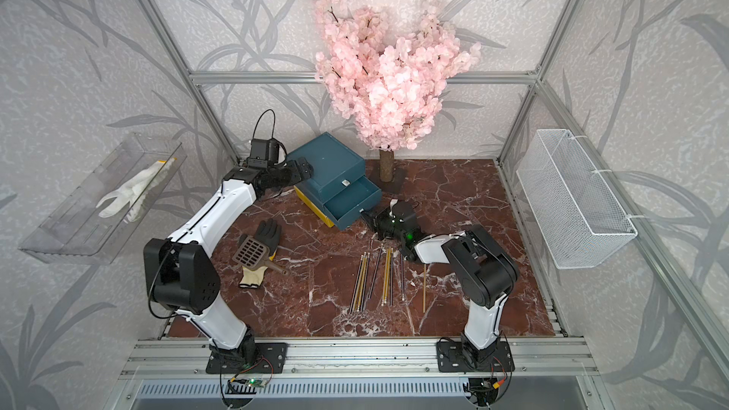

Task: Please place the pencils in the drawer according to their color
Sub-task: Open the drawer in the storage box.

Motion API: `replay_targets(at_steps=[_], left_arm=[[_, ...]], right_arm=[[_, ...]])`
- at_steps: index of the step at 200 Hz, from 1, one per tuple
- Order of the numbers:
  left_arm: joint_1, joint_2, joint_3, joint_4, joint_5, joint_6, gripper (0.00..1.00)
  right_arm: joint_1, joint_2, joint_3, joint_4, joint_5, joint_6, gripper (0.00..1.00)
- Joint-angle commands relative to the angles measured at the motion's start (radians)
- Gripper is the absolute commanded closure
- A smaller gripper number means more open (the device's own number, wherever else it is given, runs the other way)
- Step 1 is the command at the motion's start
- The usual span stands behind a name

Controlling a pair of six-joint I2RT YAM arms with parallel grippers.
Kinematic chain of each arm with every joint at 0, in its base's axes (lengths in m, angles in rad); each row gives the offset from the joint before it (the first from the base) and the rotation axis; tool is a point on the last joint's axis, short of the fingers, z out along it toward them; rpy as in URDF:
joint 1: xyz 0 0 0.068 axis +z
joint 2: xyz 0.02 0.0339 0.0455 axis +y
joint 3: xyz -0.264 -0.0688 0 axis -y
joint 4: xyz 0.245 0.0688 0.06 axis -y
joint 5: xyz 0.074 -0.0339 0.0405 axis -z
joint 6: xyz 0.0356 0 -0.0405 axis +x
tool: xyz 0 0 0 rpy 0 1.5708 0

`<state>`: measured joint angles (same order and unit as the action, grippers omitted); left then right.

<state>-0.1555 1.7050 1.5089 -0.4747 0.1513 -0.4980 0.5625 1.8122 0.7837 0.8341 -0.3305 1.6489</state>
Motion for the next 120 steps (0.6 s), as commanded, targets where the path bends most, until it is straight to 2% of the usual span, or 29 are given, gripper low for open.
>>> replay_targets(at_steps=[1,54,60,72,80,98,120], left_arm=[[-0.014,0.019,-0.051,-0.144,-0.016,0.023,0.00],[-0.018,0.018,-0.051,-0.142,-0.017,0.022,0.00],[-0.018,0.018,-0.050,-0.142,-0.017,0.021,0.00],[-0.019,0.016,-0.049,-0.142,-0.019,0.018,0.00],[-0.018,0.014,-0.046,-0.141,-0.019,0.018,0.00],[-0.019,0.010,-0.042,-0.141,-0.021,0.017,0.00],[-0.018,-0.003,-0.038,-0.143,-0.028,0.016,0.00]], right_arm=[[0.000,-0.040,-0.035,0.013,-0.021,-0.014,1.00],[-0.013,-0.072,-0.069,-0.016,-0.018,-0.028,1.00],[-0.017,-0.079,-0.072,-0.024,-0.019,-0.034,0.94],[-0.022,-0.097,-0.072,-0.052,-0.025,-0.051,0.69],[-0.025,-0.101,-0.075,-0.073,-0.027,-0.060,0.60],[-0.028,-0.165,-0.082,-0.159,-0.035,-0.092,0.52],[-0.029,-0.243,-0.100,-0.263,-0.041,-0.146,0.50]])
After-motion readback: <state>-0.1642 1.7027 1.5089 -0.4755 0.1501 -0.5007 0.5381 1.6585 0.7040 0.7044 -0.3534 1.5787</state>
